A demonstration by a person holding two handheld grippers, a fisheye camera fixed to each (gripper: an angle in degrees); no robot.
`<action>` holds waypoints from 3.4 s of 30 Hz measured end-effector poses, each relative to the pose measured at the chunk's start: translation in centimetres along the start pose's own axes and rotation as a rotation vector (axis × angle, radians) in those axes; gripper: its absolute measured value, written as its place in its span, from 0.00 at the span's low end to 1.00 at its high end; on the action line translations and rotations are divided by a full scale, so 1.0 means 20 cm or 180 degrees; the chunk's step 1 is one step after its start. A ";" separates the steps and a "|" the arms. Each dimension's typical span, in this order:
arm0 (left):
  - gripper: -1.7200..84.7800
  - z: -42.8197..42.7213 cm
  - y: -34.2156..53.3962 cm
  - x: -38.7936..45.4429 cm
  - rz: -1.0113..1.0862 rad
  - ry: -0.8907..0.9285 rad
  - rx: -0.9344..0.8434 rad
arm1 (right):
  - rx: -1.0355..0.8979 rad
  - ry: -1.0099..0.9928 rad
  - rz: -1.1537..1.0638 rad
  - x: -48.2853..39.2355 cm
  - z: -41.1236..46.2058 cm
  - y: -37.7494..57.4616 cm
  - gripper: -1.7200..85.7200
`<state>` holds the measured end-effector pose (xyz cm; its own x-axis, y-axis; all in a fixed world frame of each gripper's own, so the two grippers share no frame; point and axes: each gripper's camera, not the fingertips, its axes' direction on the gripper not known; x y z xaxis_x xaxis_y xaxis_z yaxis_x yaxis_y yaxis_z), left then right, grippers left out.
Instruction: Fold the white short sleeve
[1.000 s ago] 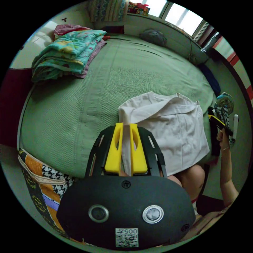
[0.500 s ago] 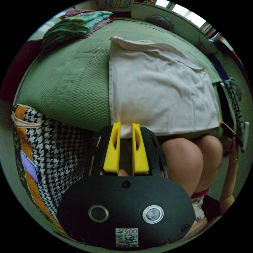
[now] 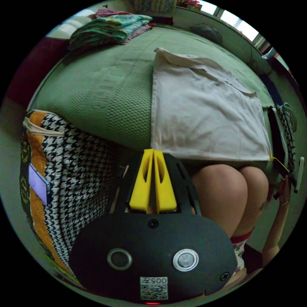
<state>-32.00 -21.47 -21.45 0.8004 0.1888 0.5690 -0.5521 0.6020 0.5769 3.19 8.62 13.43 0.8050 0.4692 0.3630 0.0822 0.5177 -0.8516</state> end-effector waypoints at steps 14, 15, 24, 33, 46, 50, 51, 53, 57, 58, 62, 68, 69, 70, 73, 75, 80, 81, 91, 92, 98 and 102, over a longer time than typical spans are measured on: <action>0.01 0.14 -0.83 0.43 0.0564 0.0238 0.0405 | 0.0017 0.0091 -0.0676 -0.45 0.37 -0.91 0.04; 0.01 0.18 -0.87 0.47 0.0616 0.0220 0.0377 | -0.0023 0.0096 -0.0707 -0.47 0.40 -0.94 0.03; 0.01 0.34 -1.17 0.51 0.0552 0.0120 0.0464 | 0.0091 0.0098 -0.0763 -0.53 0.54 -1.27 0.01; 0.01 0.29 -1.25 0.57 0.0470 0.0145 0.0670 | 0.0241 -0.0347 -0.0362 -0.41 0.49 -1.36 0.01; 0.01 0.51 -1.09 0.67 0.0470 0.0068 0.0372 | 0.0191 -0.0284 -0.1255 -0.77 0.56 -1.16 0.01; 0.01 0.51 -1.17 0.70 0.0354 0.0078 0.0443 | 0.0296 -0.0357 -0.1252 -0.85 0.58 -1.27 0.01; 0.01 0.52 -1.20 0.71 0.0316 0.0104 0.0489 | 0.0304 -0.0372 -0.1234 -0.85 0.58 -1.29 0.01; 0.01 0.52 -1.22 0.71 0.0250 0.0156 0.0547 | 0.0310 -0.0424 -0.1097 -0.83 0.60 -1.37 0.01; 0.01 0.53 -1.19 0.77 0.0168 0.0166 0.0585 | 0.0281 -0.0469 -0.0938 -0.76 0.59 -1.38 0.01; 0.01 0.53 -1.16 0.80 0.0211 0.0192 0.0569 | 0.0318 -0.0524 -0.0937 -0.73 0.56 -1.35 0.01; 0.01 0.50 -1.02 0.95 0.0399 0.0165 0.0549 | 0.0399 -0.0262 -0.1026 -0.57 0.44 -1.14 0.01; 0.02 0.45 -0.80 1.24 0.0569 0.0294 0.0421 | 0.0317 0.0050 -0.0569 -0.13 0.24 -0.82 0.02; 0.02 0.44 -0.75 1.33 0.0639 0.0298 0.0404 | 0.0322 0.0064 -0.0495 -0.09 0.22 -0.78 0.02; 0.02 0.43 -0.70 1.42 0.0748 0.0312 0.0376 | 0.0303 0.0067 -0.0340 0.00 0.19 -0.70 0.02; 0.03 0.43 -0.58 1.65 0.0894 0.0451 0.0295 | 0.0232 -0.0208 0.0074 0.19 0.16 -0.50 0.02; 0.05 0.44 -0.52 1.79 0.0955 0.0624 0.0259 | 0.0180 -0.0256 0.0191 0.26 0.17 -0.39 0.02; 0.08 0.43 -0.32 2.21 0.1308 0.0826 0.0202 | 0.0047 -0.0123 0.0254 0.35 0.21 -0.14 0.01; 0.08 0.43 -0.26 2.32 0.1406 0.0860 0.0182 | 0.0033 -0.0097 0.0236 0.36 0.21 -0.13 0.01; 0.12 0.62 0.19 3.11 0.1926 0.0897 0.0080 | -0.0189 0.0055 0.0228 0.48 0.31 -0.10 0.01; 0.12 0.63 0.20 3.13 0.1916 0.0899 0.0101 | -0.0211 0.0067 0.0228 0.48 0.33 -0.10 0.01; 0.13 0.76 0.29 3.25 0.1919 0.0869 -0.0004 | -0.0217 -0.0060 0.0295 0.54 0.36 -0.11 0.01; 0.14 0.80 0.33 3.29 0.1883 0.0850 -0.0074 | -0.0208 -0.0066 0.0273 0.56 0.38 -0.11 0.01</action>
<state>13.30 -17.42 29.12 0.3949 0.6782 0.6198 -0.9147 0.3532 0.1963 7.59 18.24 22.20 0.7985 0.5248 0.2950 0.0522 0.4278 -0.9024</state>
